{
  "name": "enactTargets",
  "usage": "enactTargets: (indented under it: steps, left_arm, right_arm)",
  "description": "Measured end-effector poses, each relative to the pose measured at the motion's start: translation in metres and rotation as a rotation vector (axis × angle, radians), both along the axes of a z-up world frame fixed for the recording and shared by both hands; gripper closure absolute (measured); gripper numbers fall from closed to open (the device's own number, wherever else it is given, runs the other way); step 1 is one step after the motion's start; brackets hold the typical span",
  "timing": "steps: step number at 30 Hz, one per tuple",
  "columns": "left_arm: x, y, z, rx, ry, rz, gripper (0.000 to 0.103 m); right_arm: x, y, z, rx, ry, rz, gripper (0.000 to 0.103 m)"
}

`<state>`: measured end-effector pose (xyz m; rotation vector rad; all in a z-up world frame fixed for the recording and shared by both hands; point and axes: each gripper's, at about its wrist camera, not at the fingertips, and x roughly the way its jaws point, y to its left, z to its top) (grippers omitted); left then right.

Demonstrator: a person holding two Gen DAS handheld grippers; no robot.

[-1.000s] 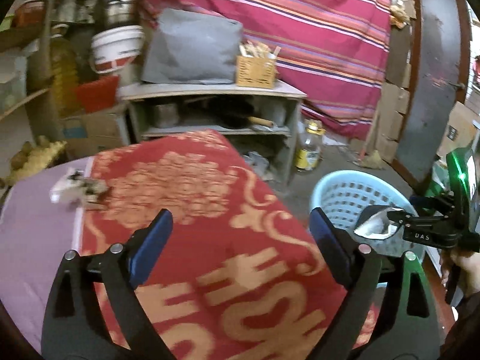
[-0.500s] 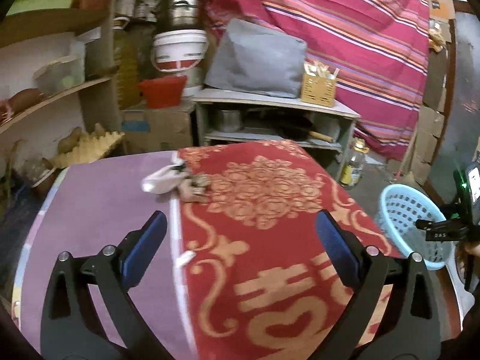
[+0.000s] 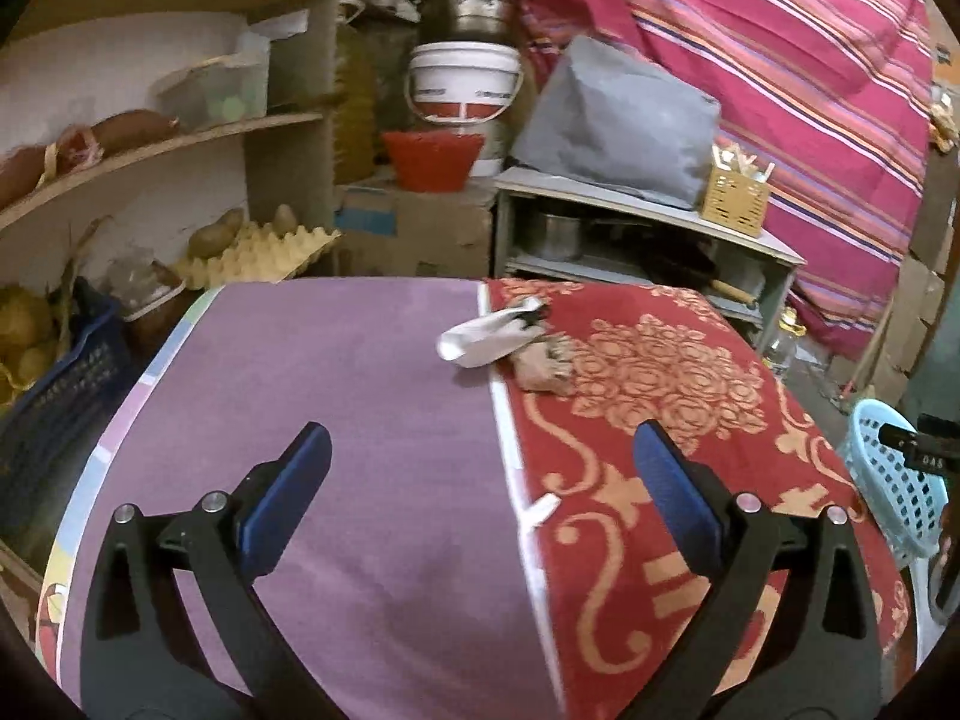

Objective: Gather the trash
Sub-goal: 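Move both tools back over the table toward the white packet and brown cloth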

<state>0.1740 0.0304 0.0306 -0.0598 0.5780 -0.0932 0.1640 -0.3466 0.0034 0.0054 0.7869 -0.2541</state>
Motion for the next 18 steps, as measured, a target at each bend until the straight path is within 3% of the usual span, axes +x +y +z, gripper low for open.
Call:
enactTargets:
  steps: [8, 15, 18]
  left_arm:
    - [0.018, 0.019, -0.018, 0.024, 0.038, 0.052, 0.006]
    - [0.034, 0.026, -0.027, 0.015, 0.046, 0.072, 0.006]
    - [0.042, 0.026, -0.033, 0.046, 0.048, 0.071, 0.006]
  right_arm:
    - [0.02, 0.063, -0.01, -0.059, 0.004, 0.119, 0.012]
    - [0.04, 0.089, -0.013, 0.003, -0.009, 0.156, 0.012]
    - [0.049, 0.097, -0.014, 0.032, -0.013, 0.167, 0.012]
